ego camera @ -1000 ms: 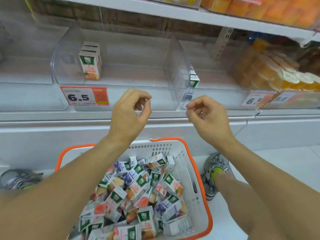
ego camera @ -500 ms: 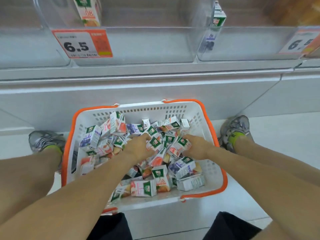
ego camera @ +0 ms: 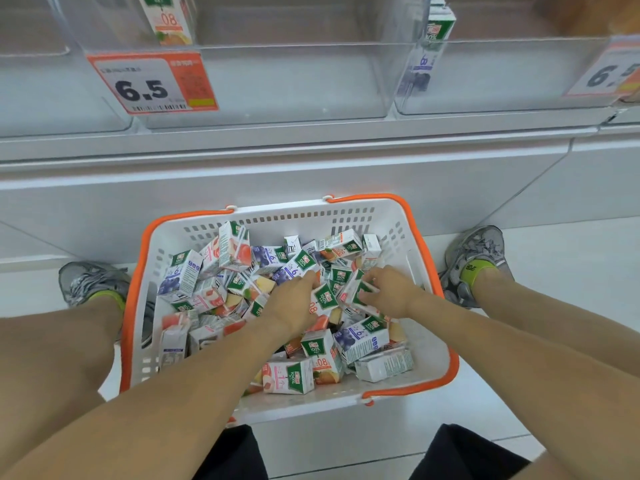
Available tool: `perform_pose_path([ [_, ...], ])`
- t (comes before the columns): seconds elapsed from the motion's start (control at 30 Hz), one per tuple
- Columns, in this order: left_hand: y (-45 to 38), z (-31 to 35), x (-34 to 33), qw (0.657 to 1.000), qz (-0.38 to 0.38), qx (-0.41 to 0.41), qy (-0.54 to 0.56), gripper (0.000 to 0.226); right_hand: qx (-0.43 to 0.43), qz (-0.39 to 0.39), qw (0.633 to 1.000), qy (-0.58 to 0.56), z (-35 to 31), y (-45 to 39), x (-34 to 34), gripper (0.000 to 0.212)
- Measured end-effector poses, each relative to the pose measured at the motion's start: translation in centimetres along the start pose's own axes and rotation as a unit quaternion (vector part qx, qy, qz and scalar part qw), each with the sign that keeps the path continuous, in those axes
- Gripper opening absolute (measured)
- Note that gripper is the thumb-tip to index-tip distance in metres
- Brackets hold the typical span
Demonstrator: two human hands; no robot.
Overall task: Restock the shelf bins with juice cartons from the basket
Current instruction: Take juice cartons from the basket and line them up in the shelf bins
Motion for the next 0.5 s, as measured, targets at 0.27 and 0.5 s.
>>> perform_pose_path([
  [0.27,0.1,-0.9,1.2,0.99,-0.015,0.078,0.12,0.056,0.063,-0.043,0.99,0.115,-1.9,0.1,-0.3,0.037],
  [0.5,0.4,-1.6,5.0,0.894,-0.014,0.166,0.416,0.057,0.065,-0.079,0.986,0.133,-2.6,0.8,3.3,0.029],
])
Point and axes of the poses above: each hand's wrist, its own y-axis away from the middle knuckle, its own x-axis out of the back of the hand, z = x × y, the point moved 4 cm from there along -y, towards the middle knuckle, and after that the axes turned 10 degrees about -y, right-handed, at the moved point
